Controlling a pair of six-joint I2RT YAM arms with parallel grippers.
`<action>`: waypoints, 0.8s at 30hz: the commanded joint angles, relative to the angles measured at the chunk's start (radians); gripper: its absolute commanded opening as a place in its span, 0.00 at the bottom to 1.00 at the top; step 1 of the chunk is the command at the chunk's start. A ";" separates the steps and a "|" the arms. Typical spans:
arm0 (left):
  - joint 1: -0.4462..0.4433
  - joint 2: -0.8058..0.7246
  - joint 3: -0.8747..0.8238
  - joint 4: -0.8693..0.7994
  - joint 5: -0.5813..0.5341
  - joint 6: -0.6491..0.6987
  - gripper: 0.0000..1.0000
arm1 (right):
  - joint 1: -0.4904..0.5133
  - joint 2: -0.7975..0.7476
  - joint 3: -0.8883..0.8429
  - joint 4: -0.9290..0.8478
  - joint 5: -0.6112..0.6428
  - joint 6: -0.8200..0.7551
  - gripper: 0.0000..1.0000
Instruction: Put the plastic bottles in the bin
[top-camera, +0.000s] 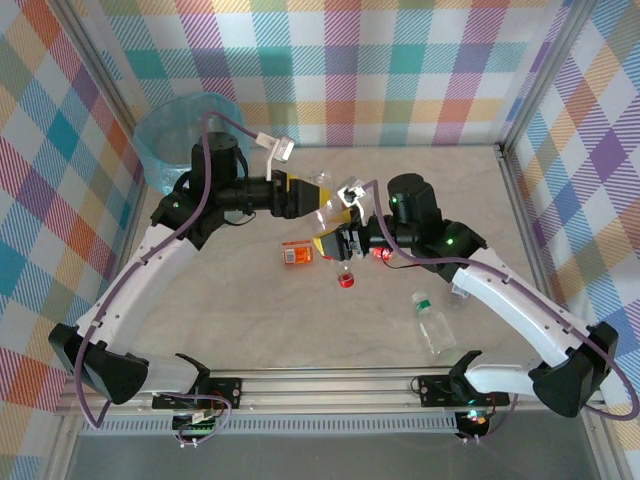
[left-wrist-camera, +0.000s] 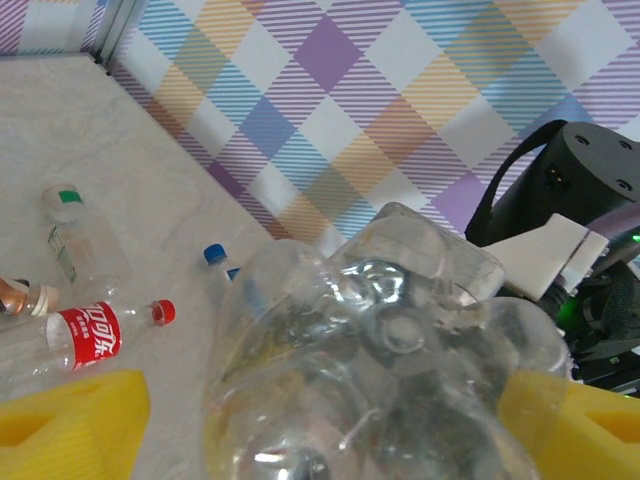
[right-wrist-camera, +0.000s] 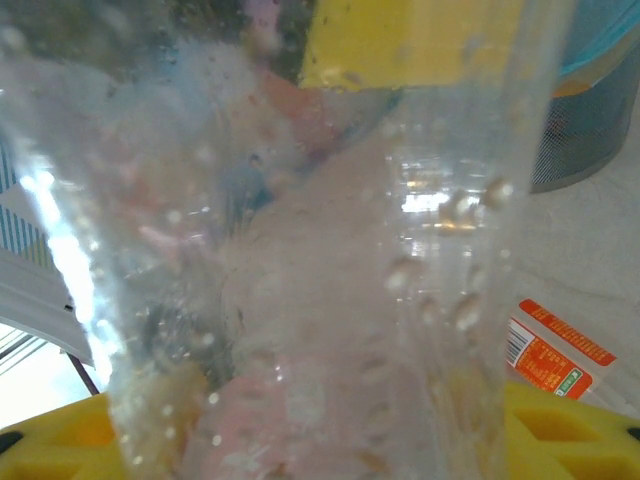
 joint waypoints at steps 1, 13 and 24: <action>-0.004 -0.013 0.024 -0.019 -0.013 0.031 0.82 | 0.010 0.004 0.048 0.058 -0.057 -0.012 0.62; -0.002 -0.064 0.043 -0.048 -0.173 0.106 0.61 | 0.013 0.035 0.111 -0.001 0.023 -0.019 0.68; 0.018 -0.152 0.087 -0.030 -0.494 0.118 0.52 | 0.012 0.081 0.250 -0.024 0.097 -0.032 0.98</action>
